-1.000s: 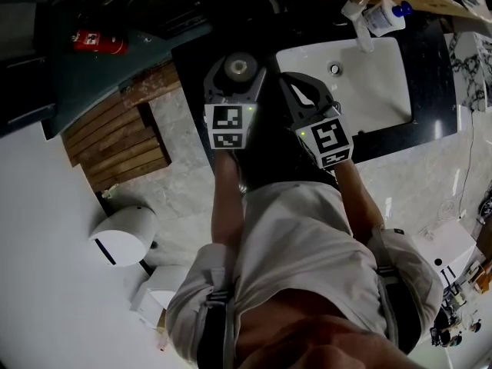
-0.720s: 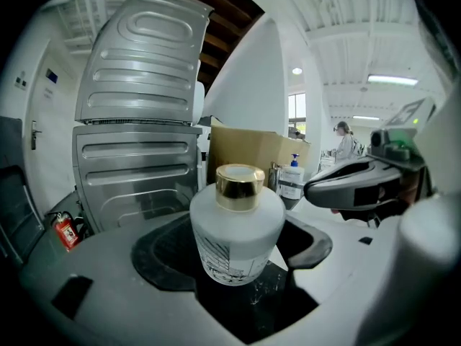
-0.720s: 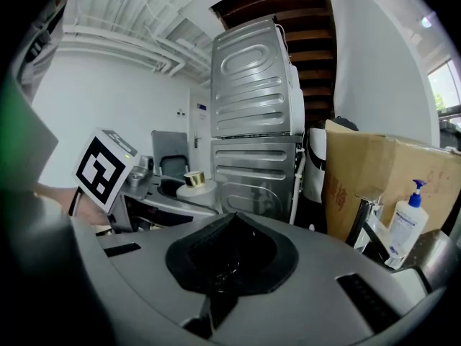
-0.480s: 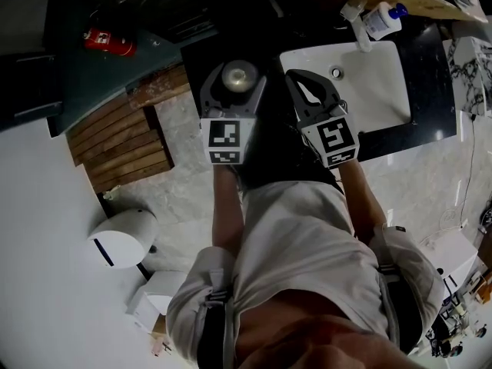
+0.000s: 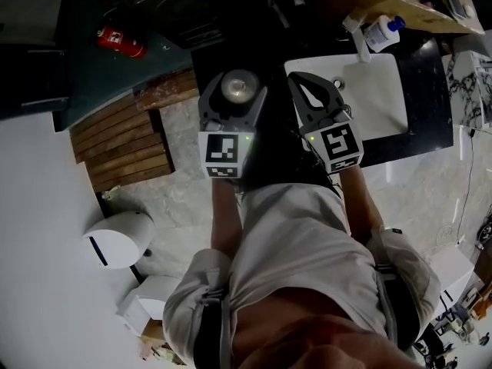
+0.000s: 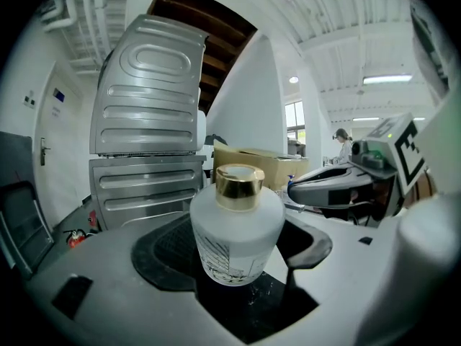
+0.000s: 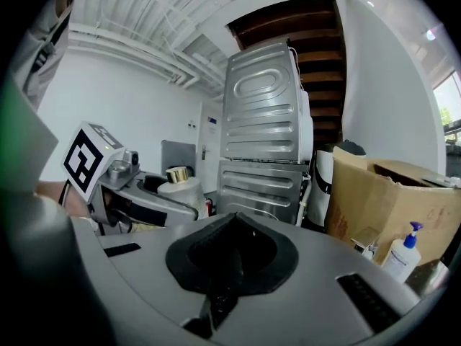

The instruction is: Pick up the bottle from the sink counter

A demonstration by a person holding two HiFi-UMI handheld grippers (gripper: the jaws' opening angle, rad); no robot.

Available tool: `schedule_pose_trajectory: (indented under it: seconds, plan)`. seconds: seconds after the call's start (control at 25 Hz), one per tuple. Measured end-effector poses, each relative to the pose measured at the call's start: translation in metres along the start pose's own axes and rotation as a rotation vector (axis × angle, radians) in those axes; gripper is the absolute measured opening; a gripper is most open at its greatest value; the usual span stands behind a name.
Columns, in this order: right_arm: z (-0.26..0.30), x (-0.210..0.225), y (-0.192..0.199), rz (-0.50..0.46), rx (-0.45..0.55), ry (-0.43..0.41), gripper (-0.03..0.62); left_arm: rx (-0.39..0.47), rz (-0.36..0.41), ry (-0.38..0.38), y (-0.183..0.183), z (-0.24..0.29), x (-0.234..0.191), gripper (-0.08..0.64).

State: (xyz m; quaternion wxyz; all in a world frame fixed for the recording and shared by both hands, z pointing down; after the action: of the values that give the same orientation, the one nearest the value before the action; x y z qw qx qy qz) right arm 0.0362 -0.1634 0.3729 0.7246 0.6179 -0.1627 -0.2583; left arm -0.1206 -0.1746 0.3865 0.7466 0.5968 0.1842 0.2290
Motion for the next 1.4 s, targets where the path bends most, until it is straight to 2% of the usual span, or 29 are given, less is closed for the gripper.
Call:
schedule_pose_trajectory:
  seconds: [0.56,1.4]
  plan:
    - [-0.024,-0.009,-0.050,-0.056,0.106,0.011,-0.009,0.103,-0.005,0.012,-0.043,-0.029,0.005,0.330]
    - [-0.028,-0.016,-0.043,-0.064,0.098,-0.008,-0.009,0.092,0.004,0.016,-0.041,-0.033,0.013,0.330]
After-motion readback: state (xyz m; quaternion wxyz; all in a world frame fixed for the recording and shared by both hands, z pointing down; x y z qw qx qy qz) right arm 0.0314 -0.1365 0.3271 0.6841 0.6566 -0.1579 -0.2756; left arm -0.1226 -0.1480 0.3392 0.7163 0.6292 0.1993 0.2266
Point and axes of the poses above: the fingertips, and each gripper's own axes: z forward along the fingers, x to its right, y out of its underside, the point moved 7 cm from there along -z, backward along the fingers, and after that the axes turned 4 degrees about x, right-handed, at the moved point
